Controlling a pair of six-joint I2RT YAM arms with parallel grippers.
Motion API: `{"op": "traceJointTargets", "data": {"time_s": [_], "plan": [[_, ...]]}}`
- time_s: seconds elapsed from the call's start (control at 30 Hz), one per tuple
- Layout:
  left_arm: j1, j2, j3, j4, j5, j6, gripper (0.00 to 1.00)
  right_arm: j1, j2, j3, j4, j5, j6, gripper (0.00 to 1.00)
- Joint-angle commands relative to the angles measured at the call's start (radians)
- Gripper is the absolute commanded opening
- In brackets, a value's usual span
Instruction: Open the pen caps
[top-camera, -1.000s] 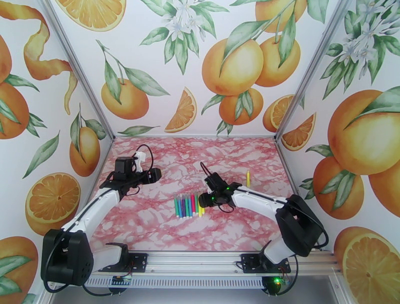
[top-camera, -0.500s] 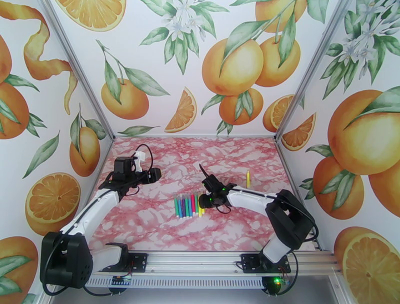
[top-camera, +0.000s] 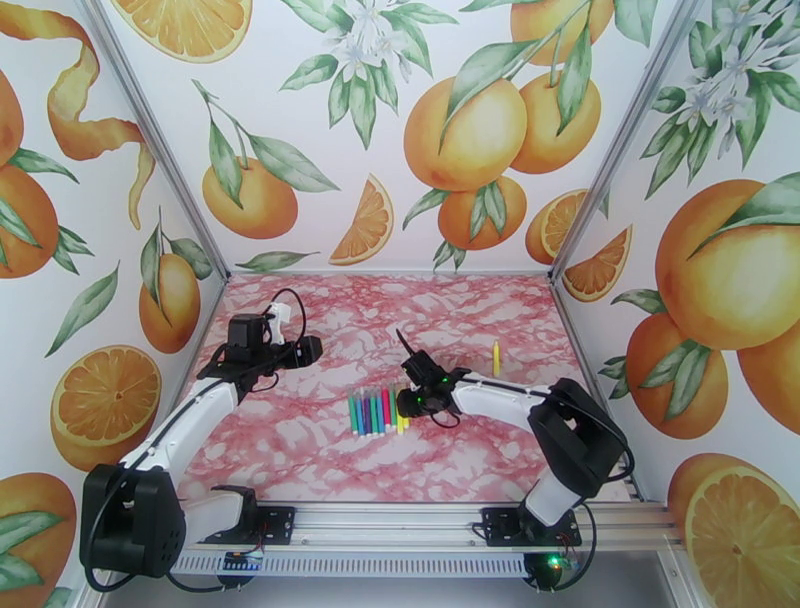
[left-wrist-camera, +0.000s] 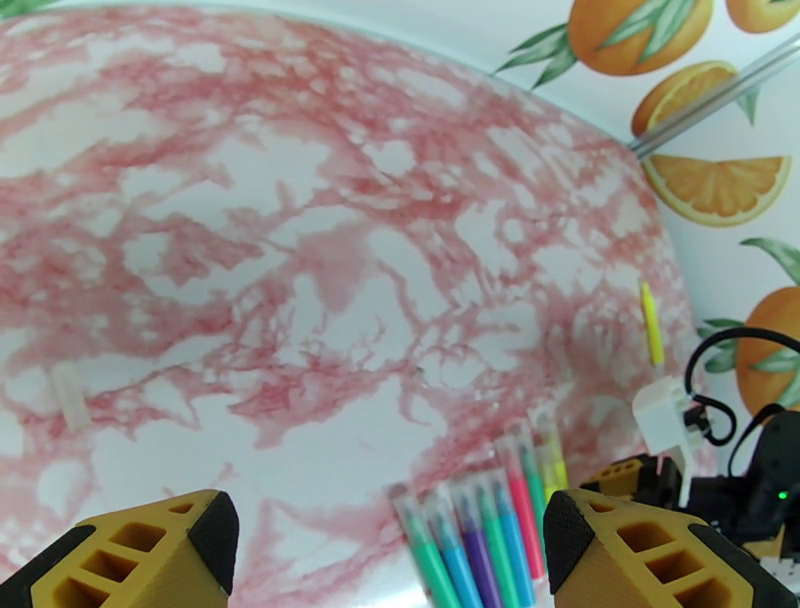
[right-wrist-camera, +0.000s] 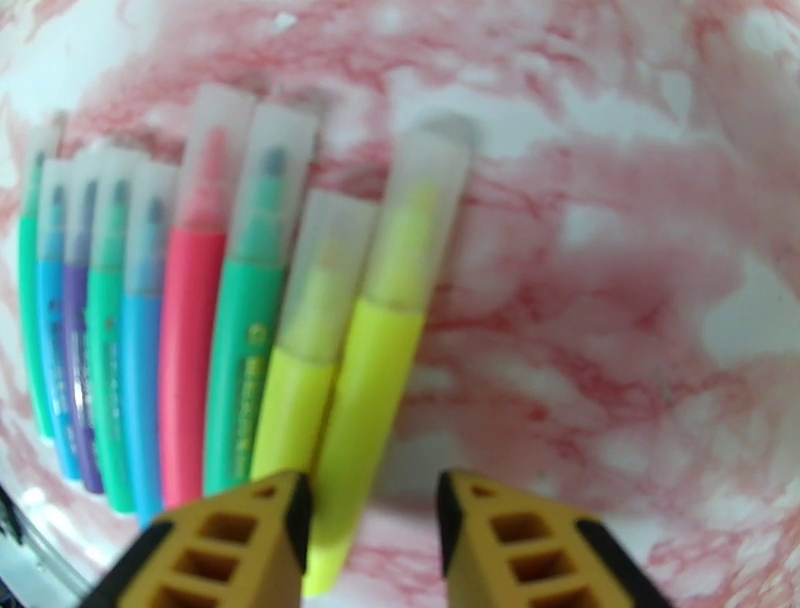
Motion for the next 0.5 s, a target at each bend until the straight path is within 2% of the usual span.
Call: {"op": "traceJointTargets", "data": {"time_s": [0.0,0.47], "plan": [[-0.003,-0.025,-0.015,0.011,0.002,0.014,0.84,0.012,0.024,0.015,-0.015,0.045,0.006,0.4],[-0.003,-0.049,-0.019,-0.002,-0.017,0.015,0.84,0.031,0.059,0.05,-0.121,0.192,-0.012,0.34]]}}
